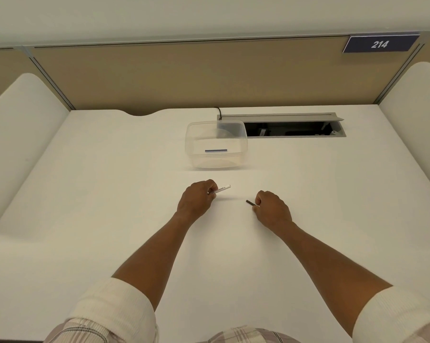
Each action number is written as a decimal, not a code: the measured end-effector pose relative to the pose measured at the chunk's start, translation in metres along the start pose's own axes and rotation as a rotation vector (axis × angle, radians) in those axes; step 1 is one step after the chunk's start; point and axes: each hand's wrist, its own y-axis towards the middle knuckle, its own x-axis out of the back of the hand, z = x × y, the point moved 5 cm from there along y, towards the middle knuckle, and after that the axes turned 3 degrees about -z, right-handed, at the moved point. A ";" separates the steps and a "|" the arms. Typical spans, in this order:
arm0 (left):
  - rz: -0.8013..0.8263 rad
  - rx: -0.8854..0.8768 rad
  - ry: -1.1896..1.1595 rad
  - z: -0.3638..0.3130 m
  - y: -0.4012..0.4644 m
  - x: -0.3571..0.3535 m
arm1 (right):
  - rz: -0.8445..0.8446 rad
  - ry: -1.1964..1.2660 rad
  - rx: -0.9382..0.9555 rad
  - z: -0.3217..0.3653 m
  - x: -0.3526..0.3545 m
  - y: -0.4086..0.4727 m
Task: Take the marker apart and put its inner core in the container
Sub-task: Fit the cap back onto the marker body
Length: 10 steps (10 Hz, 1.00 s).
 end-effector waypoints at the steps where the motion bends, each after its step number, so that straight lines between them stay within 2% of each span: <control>1: 0.002 -0.002 0.002 0.000 0.000 -0.001 | 0.004 -0.001 0.009 0.000 -0.001 0.000; 3: 0.000 -0.001 0.016 -0.001 -0.004 0.001 | 0.001 0.154 -0.001 0.010 0.007 0.002; 5: -0.010 -0.011 0.020 -0.005 -0.010 0.005 | -0.054 0.280 0.076 0.034 0.028 0.001; 6: -0.018 -0.024 0.007 -0.010 -0.014 0.007 | -0.081 0.309 0.142 0.046 0.035 -0.005; 10: -0.031 -0.072 0.015 -0.021 -0.037 0.011 | -0.091 0.271 0.176 0.051 0.043 -0.034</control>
